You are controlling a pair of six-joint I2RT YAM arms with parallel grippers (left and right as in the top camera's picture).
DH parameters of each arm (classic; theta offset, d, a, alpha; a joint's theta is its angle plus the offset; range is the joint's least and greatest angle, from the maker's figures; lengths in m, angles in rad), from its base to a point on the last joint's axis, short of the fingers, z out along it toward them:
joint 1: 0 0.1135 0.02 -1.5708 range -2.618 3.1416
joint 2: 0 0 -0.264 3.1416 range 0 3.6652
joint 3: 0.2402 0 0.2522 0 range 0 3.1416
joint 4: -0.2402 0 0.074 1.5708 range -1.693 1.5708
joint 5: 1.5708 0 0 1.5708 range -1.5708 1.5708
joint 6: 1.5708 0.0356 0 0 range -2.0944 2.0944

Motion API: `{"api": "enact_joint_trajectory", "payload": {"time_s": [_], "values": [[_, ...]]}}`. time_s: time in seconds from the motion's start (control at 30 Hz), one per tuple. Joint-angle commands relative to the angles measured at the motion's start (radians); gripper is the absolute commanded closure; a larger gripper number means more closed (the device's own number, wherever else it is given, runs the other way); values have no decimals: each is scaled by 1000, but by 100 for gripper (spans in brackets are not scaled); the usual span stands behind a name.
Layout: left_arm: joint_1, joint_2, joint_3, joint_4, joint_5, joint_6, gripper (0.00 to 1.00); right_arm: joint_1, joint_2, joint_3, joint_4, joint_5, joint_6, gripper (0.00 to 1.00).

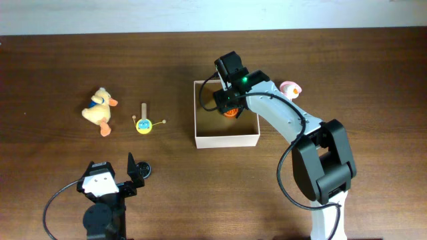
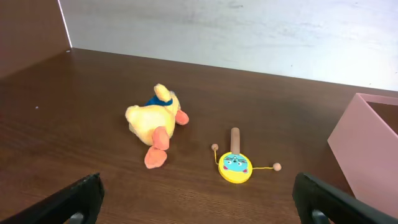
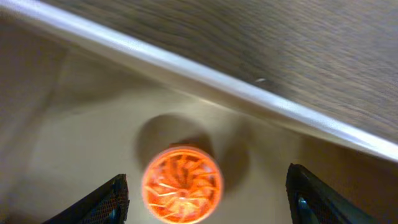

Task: Pack container
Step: 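Lift the orange ball and carry it over the pink box, then lower the ball into the box and open the right gripper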

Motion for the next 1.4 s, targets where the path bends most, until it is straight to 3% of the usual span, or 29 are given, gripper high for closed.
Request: {"api": "enact_joint_trajectory", "payload": {"time_s": [0.0,0.1,0.33,0.4,0.77,1.37], "values": [[-4,-10,-6,3,10,9,1,4,13,15,3,-114,5,31],[-4,-10,-6,3,10,9,1,22,13,15,3,-150,5,37],[-4,-10,-6,3,10,9,1,66,16,15,10,-149,5,69],[-4,-10,-6,3,10,9,1,70,21,14,10,-148,5,74],[-4,-10,-6,3,10,9,1,68,98,11,8,-145,5,84],[-4,-10,-6,3,10,9,1,49,114,11,42,-16,-17,84]]}}
